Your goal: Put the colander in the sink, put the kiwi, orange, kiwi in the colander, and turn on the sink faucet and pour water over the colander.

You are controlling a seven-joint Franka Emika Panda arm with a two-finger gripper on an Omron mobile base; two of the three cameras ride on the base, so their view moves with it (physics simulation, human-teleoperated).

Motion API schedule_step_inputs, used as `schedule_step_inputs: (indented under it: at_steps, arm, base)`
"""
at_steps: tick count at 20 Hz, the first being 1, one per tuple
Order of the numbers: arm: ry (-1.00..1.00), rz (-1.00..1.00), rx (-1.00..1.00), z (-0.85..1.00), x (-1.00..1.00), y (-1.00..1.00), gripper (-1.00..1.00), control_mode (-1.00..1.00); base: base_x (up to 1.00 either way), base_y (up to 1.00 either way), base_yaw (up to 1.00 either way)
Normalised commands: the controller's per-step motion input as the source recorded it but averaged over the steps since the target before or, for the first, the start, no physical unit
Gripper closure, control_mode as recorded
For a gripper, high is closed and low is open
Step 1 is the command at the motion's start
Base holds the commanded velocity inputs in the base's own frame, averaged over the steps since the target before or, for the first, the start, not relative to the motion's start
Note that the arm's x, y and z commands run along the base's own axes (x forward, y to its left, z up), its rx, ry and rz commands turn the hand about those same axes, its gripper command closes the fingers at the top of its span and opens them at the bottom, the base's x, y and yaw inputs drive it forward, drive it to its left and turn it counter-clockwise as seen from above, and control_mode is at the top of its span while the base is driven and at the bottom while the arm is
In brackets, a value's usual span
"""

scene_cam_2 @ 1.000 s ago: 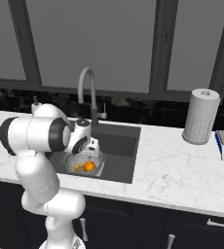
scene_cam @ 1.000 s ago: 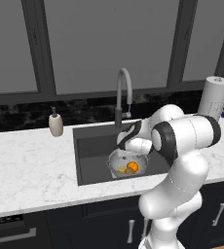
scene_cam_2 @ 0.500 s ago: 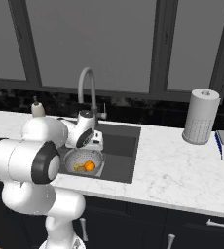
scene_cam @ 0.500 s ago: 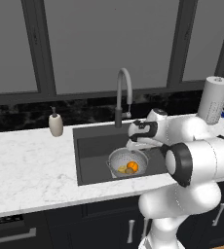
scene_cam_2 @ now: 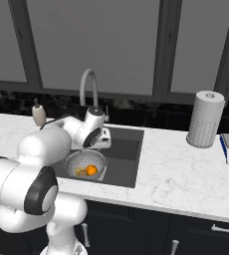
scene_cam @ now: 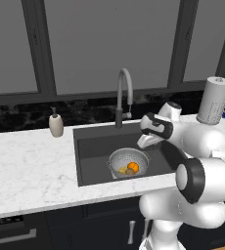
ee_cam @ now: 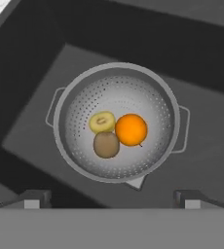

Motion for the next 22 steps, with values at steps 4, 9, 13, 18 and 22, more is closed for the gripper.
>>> schedule_step_inputs:
  at_steps: [4, 9, 13, 18, 22]
  arm:
    - [-0.03, 0.23, 0.00, 0.24, 0.00, -0.16, -1.00, -1.00]
    - [-0.15, 0.24, 0.00, 0.13, 0.02, -0.14, -1.00, -1.00]
    - [-0.26, 0.23, 0.00, 0.12, 0.19, -0.05, -1.00, -1.00]
    - [-0.29, 0.17, 0.03, 0.14, 0.23, -0.13, -1.00, -1.00]
    - [-0.12, 0.00, 0.10, 0.08, 0.21, -0.18, -1.00, -1.00]
  base:
    - [0.00, 0.00, 0.00]
    - [0.00, 0.00, 0.00]
    - [0.00, 0.00, 0.00]
    - [0.00, 0.00, 0.00]
    - [0.00, 0.00, 0.00]
